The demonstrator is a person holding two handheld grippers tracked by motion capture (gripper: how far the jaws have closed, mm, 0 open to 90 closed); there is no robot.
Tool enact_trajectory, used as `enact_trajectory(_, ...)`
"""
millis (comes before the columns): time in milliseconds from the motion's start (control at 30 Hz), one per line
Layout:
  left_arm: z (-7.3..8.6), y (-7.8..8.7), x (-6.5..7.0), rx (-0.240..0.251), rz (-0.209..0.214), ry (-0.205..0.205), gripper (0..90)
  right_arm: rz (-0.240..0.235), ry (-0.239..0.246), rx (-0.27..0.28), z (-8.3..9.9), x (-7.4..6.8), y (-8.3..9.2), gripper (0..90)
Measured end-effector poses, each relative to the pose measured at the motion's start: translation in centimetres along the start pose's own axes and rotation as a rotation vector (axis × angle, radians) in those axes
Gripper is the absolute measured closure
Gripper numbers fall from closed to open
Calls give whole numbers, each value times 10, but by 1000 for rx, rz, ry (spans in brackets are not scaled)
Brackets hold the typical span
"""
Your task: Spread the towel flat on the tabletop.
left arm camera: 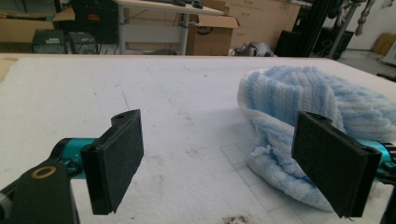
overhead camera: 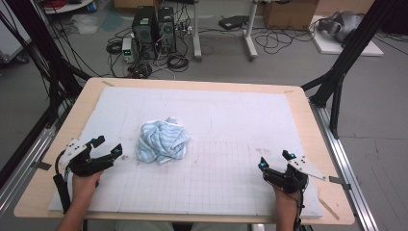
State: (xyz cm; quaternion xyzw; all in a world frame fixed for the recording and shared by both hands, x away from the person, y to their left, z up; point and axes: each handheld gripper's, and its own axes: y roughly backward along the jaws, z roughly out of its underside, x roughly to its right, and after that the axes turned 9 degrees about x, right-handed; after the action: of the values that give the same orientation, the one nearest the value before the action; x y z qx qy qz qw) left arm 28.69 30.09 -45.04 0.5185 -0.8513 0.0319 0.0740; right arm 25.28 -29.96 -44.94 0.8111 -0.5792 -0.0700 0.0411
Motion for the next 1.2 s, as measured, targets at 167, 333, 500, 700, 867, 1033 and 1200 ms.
enact_trajectory(167, -12, -1, 7, 4, 58, 14, 197, -4, 6, -10, 0, -1, -1, 104)
enact_trajectory(333, -34, -21, 17, -1, 111, 24, 183, -6, 7, -9, 0, -1, -1, 104)
enact_trajectory(500, -50, -48, 32, -56, 144, -47, 169, -7, 17, -7, 0, 0, -2, 104)
enact_trajectory(700, -44, -86, 27, -171, 116, -41, 199, -10, 16, -17, 0, -1, -2, 104)
enact_trajectory(867, -25, -107, 26, -278, 126, 27, 194, -13, 18, -21, 0, -1, -3, 104)
enact_trajectory(1033, -14, -118, 31, -329, 151, 87, 244, -15, 29, -31, 0, -2, -3, 104)
enact_trajectory(1200, -8, -121, 33, -370, 242, 129, 789, -14, 24, -26, 0, -2, -3, 104)
